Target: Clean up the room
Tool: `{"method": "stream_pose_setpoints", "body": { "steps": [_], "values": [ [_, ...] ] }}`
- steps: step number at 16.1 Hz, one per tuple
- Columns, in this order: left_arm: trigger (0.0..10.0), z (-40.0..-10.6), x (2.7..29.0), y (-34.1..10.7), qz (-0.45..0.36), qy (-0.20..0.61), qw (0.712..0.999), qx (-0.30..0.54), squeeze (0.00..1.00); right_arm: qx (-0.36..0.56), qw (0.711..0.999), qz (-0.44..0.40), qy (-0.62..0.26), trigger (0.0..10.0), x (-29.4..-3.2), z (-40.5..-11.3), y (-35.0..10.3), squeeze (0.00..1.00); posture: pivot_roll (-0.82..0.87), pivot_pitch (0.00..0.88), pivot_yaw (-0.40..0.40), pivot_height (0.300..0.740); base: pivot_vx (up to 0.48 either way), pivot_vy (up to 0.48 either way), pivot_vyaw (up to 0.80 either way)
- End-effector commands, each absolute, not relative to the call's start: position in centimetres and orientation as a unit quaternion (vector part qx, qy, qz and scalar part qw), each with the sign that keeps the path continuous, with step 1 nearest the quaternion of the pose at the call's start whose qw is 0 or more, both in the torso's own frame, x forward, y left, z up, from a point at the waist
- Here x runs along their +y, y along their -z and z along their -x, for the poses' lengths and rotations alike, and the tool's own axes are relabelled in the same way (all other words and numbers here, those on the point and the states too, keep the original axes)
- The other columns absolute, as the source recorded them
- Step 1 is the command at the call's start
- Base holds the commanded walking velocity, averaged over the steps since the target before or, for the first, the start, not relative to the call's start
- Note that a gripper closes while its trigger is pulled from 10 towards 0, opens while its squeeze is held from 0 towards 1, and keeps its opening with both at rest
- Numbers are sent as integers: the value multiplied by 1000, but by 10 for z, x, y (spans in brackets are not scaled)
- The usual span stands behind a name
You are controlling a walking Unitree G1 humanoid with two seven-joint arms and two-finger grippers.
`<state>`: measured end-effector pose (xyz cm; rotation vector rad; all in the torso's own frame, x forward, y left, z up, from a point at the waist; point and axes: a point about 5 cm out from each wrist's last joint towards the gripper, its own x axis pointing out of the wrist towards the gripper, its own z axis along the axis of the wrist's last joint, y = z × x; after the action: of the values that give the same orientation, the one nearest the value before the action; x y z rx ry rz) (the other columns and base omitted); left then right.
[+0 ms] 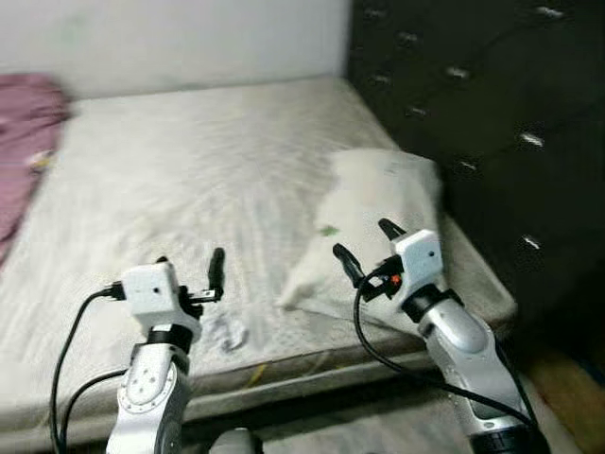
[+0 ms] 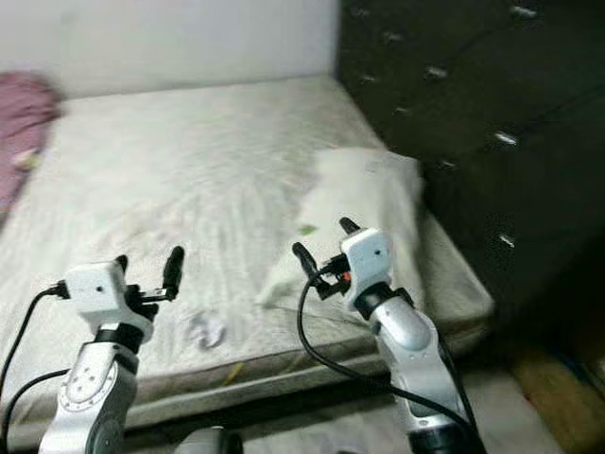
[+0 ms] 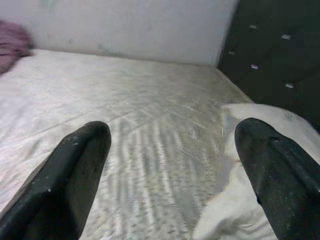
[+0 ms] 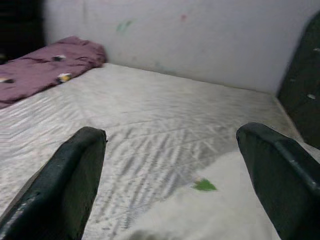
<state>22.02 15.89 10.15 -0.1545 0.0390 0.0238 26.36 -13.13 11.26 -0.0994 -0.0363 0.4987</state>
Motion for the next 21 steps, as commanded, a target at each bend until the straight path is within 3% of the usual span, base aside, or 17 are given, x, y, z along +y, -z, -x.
{"method": "stream_pose_setpoints", "body": {
  "steps": [1, 8, 21],
  "values": [
    [10000, -221, 162, -102, 71, -19, 997, 21, 0, -30, 966, 52, -252, 10000, -129, -264, -117, 0, 19, 18, -24, 740, 0, 0, 775],
    [10000, -221, 162, -102, 81, -18, 996, 20, 0, -28, 968, 44, -247, 10000, -128, -265, -117, 0, 19, 15, -25, 740, 0, 0, 776],
    [10000, -222, 163, -104, 81, -10, 997, 10, 0, -16, 979, 15, -200, 10000, -135, -268, -115, 0, 24, 7, -25, 740, 0, 437, -47]
  ]
}}
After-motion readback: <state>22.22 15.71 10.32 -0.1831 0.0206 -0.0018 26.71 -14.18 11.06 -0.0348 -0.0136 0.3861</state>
